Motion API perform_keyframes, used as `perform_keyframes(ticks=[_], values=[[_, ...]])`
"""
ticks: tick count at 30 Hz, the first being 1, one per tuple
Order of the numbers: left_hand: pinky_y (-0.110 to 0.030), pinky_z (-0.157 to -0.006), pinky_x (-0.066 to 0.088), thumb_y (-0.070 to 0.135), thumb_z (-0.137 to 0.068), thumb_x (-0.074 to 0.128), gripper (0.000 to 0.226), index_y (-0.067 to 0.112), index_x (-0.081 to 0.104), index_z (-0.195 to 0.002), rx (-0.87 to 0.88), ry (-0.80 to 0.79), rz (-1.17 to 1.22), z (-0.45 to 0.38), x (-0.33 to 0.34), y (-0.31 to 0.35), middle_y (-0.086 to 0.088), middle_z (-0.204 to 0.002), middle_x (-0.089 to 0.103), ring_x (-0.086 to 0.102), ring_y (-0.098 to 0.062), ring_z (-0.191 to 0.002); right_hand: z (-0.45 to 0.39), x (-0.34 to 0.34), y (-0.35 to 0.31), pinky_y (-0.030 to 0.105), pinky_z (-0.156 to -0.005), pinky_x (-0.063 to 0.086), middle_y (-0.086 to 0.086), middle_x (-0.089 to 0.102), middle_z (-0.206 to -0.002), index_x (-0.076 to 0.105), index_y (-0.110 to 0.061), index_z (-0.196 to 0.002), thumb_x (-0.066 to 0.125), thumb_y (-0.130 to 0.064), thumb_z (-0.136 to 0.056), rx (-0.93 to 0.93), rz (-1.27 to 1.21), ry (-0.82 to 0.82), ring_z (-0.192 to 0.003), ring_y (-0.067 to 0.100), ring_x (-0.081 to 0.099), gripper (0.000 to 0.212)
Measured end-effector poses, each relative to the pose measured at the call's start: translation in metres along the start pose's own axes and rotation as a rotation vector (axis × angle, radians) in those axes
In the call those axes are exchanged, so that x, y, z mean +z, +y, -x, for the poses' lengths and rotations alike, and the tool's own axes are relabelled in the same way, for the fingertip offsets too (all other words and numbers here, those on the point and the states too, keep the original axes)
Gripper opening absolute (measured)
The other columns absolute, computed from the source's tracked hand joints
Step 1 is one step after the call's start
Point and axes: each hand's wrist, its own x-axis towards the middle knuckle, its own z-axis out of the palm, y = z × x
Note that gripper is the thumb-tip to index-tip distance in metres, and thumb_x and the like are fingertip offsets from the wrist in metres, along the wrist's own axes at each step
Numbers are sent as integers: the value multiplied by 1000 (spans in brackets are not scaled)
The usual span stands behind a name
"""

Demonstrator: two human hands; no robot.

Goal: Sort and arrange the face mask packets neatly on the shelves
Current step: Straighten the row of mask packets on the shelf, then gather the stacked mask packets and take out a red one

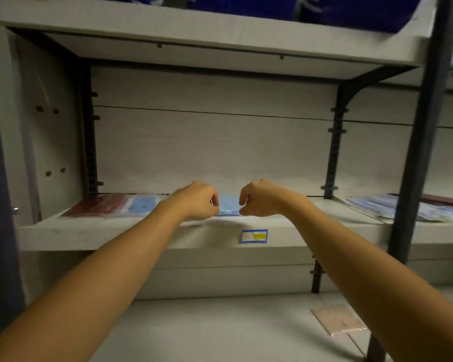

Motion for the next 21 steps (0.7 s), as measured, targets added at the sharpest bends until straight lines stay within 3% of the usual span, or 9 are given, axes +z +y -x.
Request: perform_keyframes(ticks=[8, 13, 21], values=[[-40, -89, 56, 34, -88, 61, 31, 30, 68, -118, 56, -20, 24, 17, 19, 91, 6, -110, 64, 63, -18, -97, 83, -1, 66, 35, -92, 51, 0, 57, -117, 62, -28, -125, 64, -40, -94, 115, -29, -47, -99, 19, 54, 34], [-38, -88, 54, 36, -91, 59, 33, 32, 63, -123, 68, -33, 15, 25, 33, 139, 7, -118, 64, 62, -14, -97, 132, 0, 107, 29, -88, 46, -5, 56, -112, 61, -25, -127, 64, -35, -95, 144, -51, -41, -97, 15, 52, 34], [-37, -85, 52, 36, -92, 56, 34, 31, 62, -125, 103, -50, -50, 21, 49, 210, 3, -125, 61, 59, -21, -106, 189, -2, 171, 28, -87, 48, 5, 62, -121, 59, -20, -131, 64, -32, -95, 224, -72, -64, -102, 21, 57, 38]])
